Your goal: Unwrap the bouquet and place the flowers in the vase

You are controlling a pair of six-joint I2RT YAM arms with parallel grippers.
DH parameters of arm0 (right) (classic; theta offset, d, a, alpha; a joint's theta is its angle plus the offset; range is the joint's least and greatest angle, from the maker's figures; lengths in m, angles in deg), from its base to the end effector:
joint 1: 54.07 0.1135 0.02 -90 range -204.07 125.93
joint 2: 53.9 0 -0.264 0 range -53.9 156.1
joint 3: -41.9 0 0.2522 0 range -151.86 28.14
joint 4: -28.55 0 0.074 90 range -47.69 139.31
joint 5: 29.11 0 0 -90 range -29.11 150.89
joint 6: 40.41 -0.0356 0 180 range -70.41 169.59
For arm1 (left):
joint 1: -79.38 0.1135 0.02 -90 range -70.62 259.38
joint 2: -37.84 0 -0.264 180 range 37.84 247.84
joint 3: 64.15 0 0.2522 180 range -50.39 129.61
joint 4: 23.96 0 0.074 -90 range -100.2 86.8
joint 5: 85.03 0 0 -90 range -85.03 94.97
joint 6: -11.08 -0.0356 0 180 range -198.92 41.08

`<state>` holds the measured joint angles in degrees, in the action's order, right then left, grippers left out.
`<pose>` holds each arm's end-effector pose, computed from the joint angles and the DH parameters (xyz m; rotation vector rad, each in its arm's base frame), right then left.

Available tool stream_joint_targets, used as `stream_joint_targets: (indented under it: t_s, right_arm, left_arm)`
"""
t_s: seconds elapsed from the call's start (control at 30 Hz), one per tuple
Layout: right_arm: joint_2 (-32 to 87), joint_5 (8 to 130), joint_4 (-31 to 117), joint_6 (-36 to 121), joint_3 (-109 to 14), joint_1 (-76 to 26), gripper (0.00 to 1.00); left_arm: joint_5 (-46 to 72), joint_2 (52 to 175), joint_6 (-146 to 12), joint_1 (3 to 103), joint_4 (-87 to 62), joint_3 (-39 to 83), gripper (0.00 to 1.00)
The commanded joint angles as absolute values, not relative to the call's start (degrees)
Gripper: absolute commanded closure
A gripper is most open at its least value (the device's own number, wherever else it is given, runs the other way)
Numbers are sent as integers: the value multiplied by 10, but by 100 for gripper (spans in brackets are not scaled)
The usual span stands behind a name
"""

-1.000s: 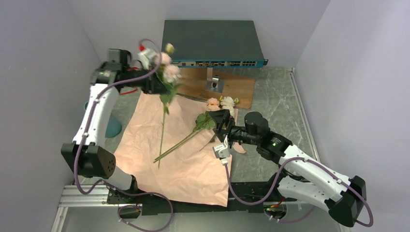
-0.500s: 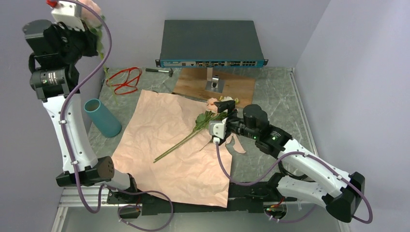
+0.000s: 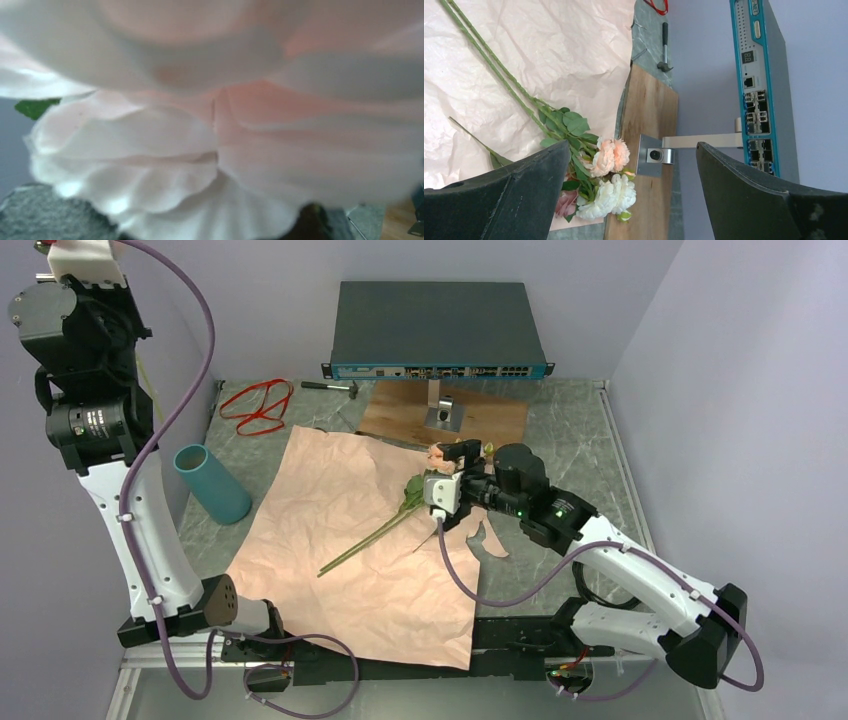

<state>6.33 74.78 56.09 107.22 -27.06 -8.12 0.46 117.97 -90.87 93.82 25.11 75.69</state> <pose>0.1614 0.1791 0.3459 -1.5811 1.0357 0.0910 0.2022 0.0550 0.6116 -0.0967 1.3962 0.4382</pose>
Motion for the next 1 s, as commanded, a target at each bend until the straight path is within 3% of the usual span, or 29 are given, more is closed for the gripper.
stream_joint_targets:
  t_s: [0.0,0.2,0.77,0.97]
  right_arm:
    - [76,775,563,1076,-309,-78,0]
    - [94,780,578,1083,-339,-78,0]
    - [81,776,593,1076,-332,-78,0]
    - [80,770,591,1040,-330,-77,0]
  left_arm:
    - [-27,1172,-842,960,218,760,99]
    - [-29,1186,-798,1007,216,751,100]
    - [3,1137,-763,1039,161,549,100]
    - [2,1136,-754,1039,160,473,92]
